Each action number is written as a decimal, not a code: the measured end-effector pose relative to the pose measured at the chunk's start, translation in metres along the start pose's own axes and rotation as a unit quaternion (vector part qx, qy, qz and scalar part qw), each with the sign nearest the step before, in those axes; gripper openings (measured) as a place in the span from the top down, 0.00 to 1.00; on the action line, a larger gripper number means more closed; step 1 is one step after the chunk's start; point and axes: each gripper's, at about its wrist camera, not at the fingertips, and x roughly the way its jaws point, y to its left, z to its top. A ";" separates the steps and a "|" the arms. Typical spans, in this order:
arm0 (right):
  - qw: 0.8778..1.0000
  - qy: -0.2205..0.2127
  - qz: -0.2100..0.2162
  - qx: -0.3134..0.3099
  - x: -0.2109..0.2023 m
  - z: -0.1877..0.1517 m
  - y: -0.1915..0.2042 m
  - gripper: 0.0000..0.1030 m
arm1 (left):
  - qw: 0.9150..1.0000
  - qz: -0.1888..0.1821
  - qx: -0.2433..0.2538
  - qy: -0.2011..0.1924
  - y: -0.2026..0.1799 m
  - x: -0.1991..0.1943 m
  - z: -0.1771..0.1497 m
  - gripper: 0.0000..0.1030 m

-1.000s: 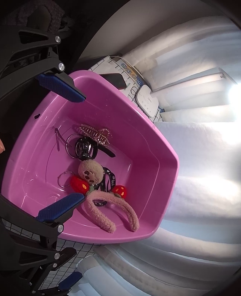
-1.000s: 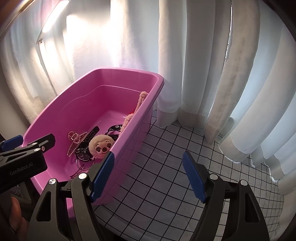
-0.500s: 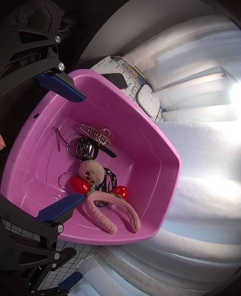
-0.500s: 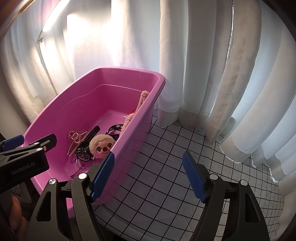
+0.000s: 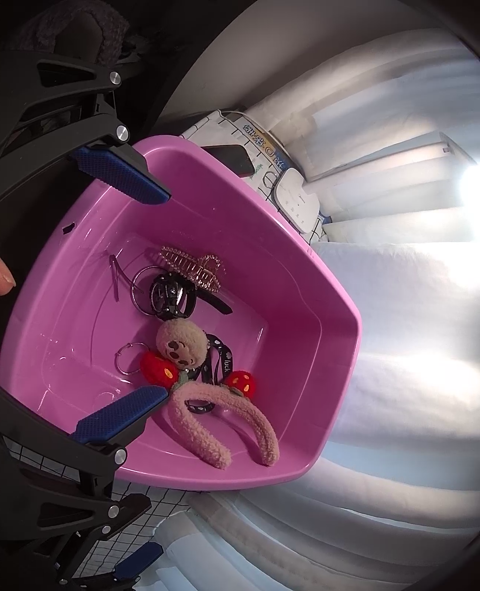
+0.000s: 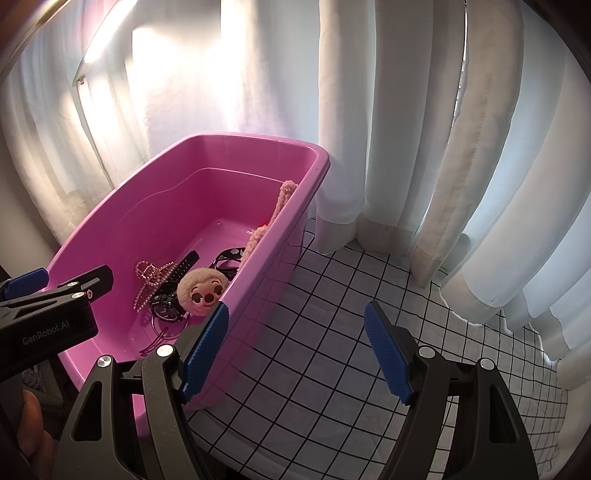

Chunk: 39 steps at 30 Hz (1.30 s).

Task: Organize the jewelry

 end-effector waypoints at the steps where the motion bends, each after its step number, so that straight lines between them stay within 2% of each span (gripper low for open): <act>1: 1.000 0.000 0.000 0.000 0.000 0.000 0.000 0.30 | 1.000 -0.002 -0.003 0.002 0.001 0.001 0.000 0.06; 22: 1.000 0.002 -0.001 0.003 0.005 0.000 0.000 0.30 | 1.000 -0.004 -0.004 0.010 -0.003 0.005 0.000 0.06; 28: 1.000 0.003 -0.001 0.003 0.005 -0.001 0.000 0.30 | 1.000 0.000 -0.004 -0.014 -0.003 -0.001 -0.001 0.06; 39: 1.000 0.001 -0.002 0.004 0.003 -0.001 0.001 0.30 | 1.000 0.001 0.001 -0.002 -0.004 0.001 -0.001 0.06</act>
